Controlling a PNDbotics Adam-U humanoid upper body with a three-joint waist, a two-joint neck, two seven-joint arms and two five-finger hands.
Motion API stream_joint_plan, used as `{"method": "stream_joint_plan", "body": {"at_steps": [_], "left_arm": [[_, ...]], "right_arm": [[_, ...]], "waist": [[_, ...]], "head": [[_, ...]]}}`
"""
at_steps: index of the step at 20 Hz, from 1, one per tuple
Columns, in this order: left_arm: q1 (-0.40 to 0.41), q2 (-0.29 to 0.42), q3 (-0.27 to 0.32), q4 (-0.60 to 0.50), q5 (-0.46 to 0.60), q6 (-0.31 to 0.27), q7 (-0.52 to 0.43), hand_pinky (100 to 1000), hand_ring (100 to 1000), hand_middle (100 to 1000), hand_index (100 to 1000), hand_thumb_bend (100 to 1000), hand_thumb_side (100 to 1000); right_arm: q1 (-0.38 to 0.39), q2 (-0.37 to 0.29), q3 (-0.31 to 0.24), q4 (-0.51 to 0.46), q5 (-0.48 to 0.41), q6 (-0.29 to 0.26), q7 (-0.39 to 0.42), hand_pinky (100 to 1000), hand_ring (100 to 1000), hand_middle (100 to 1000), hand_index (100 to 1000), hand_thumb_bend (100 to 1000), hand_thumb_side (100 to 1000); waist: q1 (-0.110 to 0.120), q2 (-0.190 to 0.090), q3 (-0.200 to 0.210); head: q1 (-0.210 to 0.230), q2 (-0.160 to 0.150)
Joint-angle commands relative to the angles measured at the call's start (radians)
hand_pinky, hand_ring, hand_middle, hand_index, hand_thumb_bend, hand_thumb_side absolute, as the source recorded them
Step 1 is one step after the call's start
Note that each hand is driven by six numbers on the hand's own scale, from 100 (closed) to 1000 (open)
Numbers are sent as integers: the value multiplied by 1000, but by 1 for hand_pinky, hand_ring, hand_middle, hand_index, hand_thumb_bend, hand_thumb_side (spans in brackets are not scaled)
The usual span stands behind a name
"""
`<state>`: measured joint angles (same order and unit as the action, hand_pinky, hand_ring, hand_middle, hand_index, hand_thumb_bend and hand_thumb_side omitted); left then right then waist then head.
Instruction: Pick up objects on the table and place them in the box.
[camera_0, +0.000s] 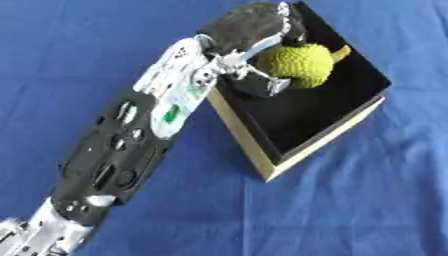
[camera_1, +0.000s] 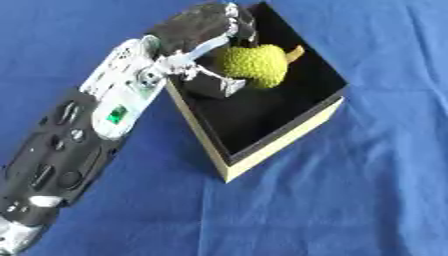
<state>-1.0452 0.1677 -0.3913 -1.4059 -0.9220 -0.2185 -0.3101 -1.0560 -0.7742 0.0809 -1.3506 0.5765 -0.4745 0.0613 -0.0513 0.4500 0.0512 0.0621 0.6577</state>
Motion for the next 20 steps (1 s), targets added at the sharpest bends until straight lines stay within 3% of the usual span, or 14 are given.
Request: {"method": "stream_joint_plan", "body": {"at_steps": [1, 2, 3, 4, 5, 7, 10, 15, 20], "left_arm": [[-9, 0, 0, 3, -13, -51, -21, 607, 642, 623, 712, 347, 103], [-7, 2, 2, 6, -15, -65, -29, 632, 665, 647, 734, 375, 124], [-5, 2, 5, 12, -15, -79, -36, 707, 744, 749, 831, 491, 274], [-3, 2, 8, 19, -11, -91, -44, 718, 752, 758, 841, 509, 296], [-2, 3, 12, 23, -9, -100, -49, 766, 794, 802, 891, 562, 373], [-1, 4, 24, 24, -7, -104, -43, 765, 811, 817, 902, 575, 416], [-1, 4, 41, 10, 14, -84, -7, 741, 812, 815, 901, 560, 458], [-9, 6, 86, -27, 74, -21, 66, 673, 789, 784, 860, 518, 439], [-14, 38, 154, -103, 234, 68, 235, 595, 760, 746, 804, 470, 403]], "right_arm": [[-13, -28, -13, -23, -6, 0, -2, 792, 729, 693, 774, 100, 100], [-12, -29, -13, -24, -6, -1, -2, 792, 729, 693, 774, 100, 100], [-12, -29, -14, -25, -8, 0, -2, 792, 729, 691, 775, 100, 100], [-11, -29, -16, -26, -9, 1, -3, 792, 729, 691, 775, 100, 100], [-10, -29, -17, -26, -10, 2, -3, 792, 729, 691, 775, 100, 100], [-8, -29, -19, -26, -13, 4, -4, 793, 729, 690, 775, 100, 100], [-6, -29, -21, -27, -14, 6, -5, 793, 730, 690, 776, 100, 100], [5, -29, -30, -31, -17, 11, -10, 794, 732, 689, 777, 100, 100], [19, -38, -40, -39, -20, 17, -17, 793, 730, 690, 776, 100, 100]], "waist": [[-6, -211, 1], [-6, -212, 2], [-6, -212, 3], [-6, -213, 3], [-6, -213, 4], [-6, -214, 4], [-5, -214, 5], [-7, -215, 6], [-10, -217, 10]], "head": [[-7, -2], [-7, 0], [-8, 1], [-8, 1], [-9, 0], [-9, -2], [-10, 0], [-10, 0], [-17, 2]]}}
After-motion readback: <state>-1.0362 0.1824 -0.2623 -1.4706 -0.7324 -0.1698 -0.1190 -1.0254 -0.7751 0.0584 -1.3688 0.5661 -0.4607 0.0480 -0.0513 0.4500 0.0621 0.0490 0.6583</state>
